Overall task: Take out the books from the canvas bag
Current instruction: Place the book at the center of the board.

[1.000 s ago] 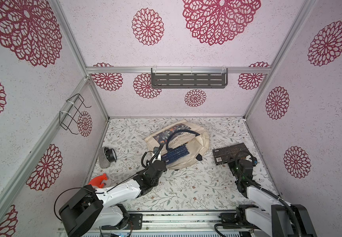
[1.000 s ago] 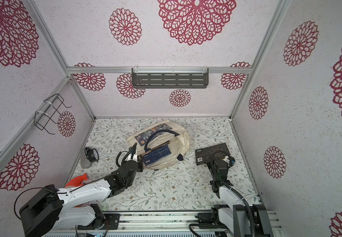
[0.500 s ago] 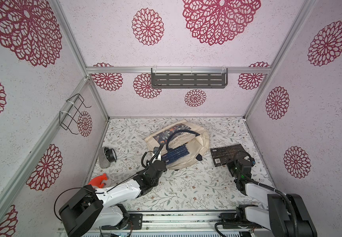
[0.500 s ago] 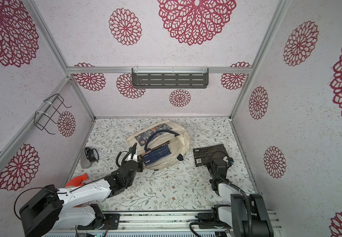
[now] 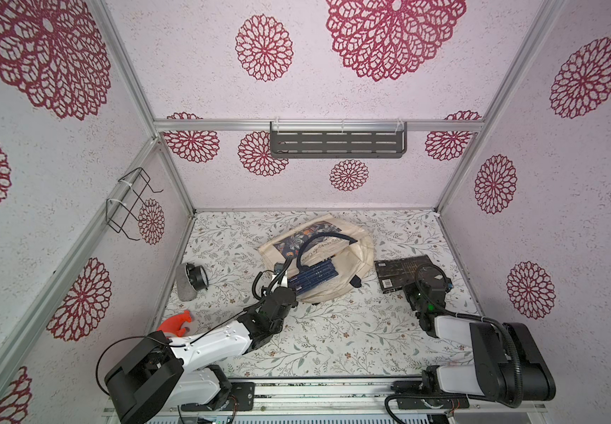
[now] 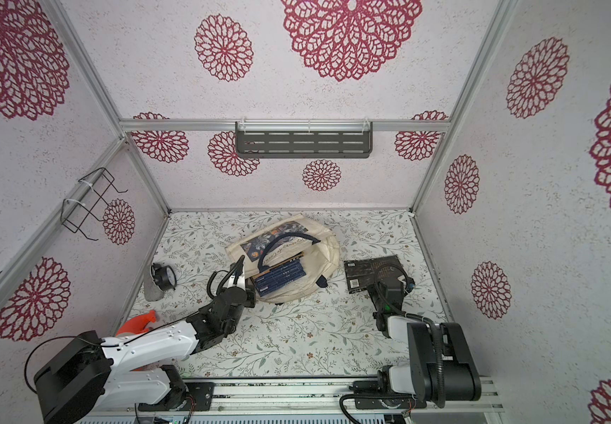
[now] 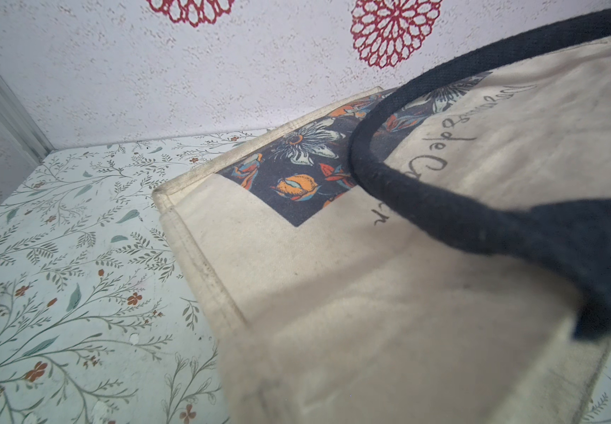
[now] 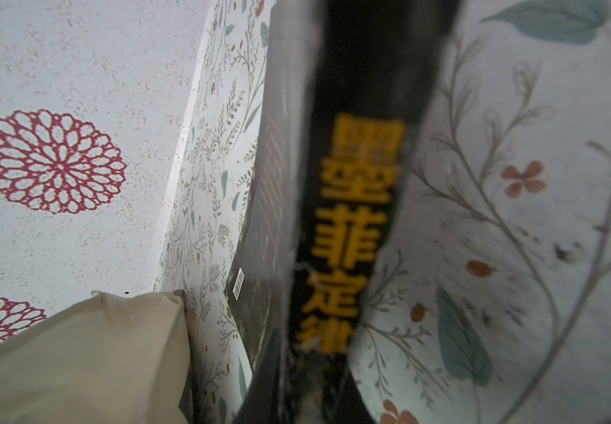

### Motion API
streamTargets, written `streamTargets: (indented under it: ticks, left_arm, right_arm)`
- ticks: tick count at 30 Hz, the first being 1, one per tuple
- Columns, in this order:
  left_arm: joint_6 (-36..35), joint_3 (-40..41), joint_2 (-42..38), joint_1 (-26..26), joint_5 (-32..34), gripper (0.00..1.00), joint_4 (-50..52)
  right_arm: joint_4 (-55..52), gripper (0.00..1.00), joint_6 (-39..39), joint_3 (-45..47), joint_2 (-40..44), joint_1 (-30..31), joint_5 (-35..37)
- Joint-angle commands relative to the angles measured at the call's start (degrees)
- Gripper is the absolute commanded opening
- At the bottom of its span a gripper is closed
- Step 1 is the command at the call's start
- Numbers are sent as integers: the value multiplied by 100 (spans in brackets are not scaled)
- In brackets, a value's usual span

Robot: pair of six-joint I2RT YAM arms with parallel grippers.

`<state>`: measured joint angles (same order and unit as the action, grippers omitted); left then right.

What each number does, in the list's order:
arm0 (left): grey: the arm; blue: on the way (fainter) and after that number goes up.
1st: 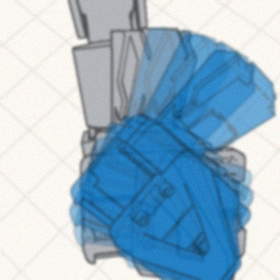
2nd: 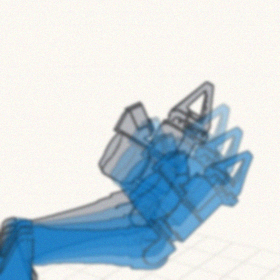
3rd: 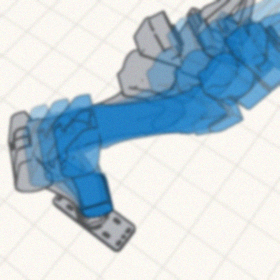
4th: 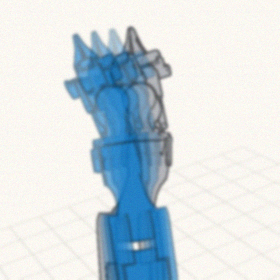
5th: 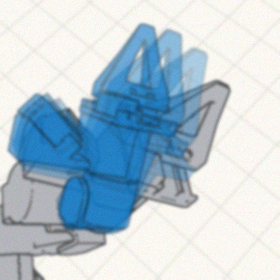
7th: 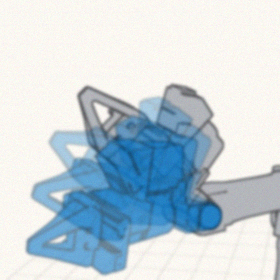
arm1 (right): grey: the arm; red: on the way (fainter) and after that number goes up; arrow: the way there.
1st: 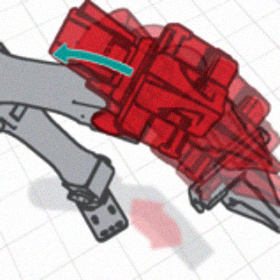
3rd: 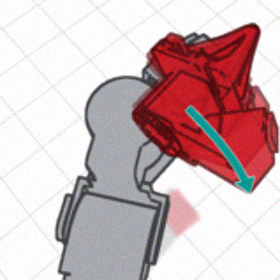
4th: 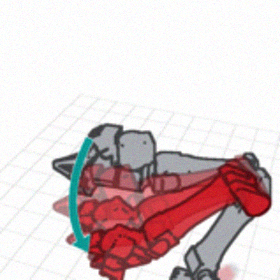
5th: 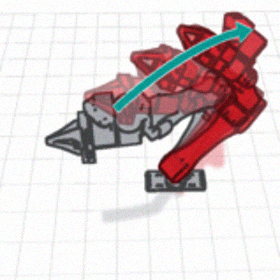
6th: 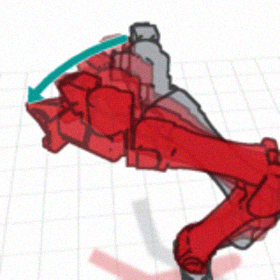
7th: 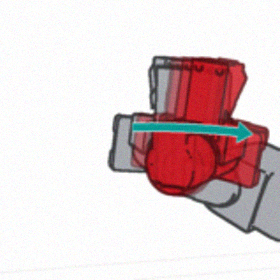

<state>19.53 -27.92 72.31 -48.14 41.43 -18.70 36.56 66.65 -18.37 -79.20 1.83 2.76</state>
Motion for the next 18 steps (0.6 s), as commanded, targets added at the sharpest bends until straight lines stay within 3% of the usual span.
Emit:
streamTargets:
  ticks: [1,9,15,18]
  left_arm:
    - [-96,-38,-112,-8,120,0,6]
    - [-93,-57,-95,-11,129,0,18]
    - [-95,-39,-172,-9,111,0,25]
    - [-92,-29,-208,-8,104,0,33]
  right_arm:
    - [741,0,-38,-326,-267,-85,67]
    - [1481,0,151,-841,-1377,-275,-391]
    - [765,0,-180,-1328,-1603,-287,-143]
    - [507,11,-248,-1485,-1759,-305,-168]
